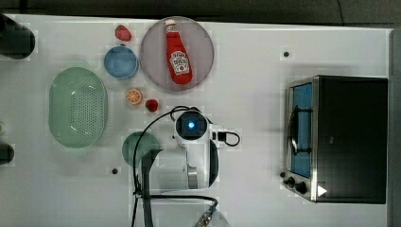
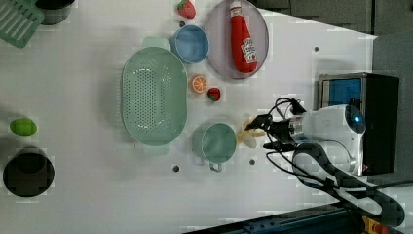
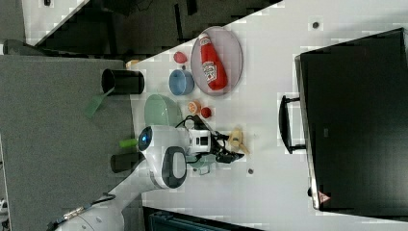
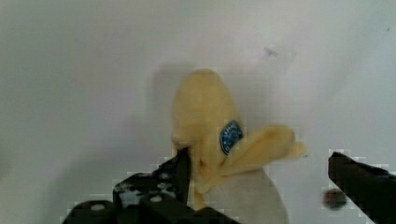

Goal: Pick banana from table and place on oven.

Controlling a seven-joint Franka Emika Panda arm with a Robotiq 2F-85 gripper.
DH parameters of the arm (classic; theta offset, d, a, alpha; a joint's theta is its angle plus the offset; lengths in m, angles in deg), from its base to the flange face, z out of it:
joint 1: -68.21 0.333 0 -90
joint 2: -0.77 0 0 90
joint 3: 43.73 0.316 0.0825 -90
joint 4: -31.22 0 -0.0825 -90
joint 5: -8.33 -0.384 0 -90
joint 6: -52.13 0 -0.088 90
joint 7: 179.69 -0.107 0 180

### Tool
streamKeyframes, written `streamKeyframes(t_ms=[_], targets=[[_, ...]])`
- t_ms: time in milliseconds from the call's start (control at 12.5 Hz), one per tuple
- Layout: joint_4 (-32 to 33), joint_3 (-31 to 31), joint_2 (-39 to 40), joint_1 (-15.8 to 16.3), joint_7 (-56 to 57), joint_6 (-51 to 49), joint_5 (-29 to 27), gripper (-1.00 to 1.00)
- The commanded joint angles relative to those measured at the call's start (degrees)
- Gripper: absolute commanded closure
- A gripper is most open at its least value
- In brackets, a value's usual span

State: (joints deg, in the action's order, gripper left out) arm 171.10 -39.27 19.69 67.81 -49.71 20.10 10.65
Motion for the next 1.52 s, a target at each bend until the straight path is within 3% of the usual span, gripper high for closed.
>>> streamKeyframes(t_ms=[80, 480, 800, 1040, 1520], targets=[[-1.06, 0.04, 0.72, 0.02, -4.61, 3.35, -0.86, -0.69], [-0.72, 0.47, 1.03, 0.03, -4.61, 6.31, -0.86, 0.48], [-0.8, 0.47, -2.02, 0.02, -4.61, 6.25, -0.86, 0.5], [-2.16, 0.51, -9.58, 0.02, -4.61, 4.41, -0.86, 0.5], [-9.76, -0.38, -26.47, -0.5, -4.53, -20.21, -0.86, 0.5]])
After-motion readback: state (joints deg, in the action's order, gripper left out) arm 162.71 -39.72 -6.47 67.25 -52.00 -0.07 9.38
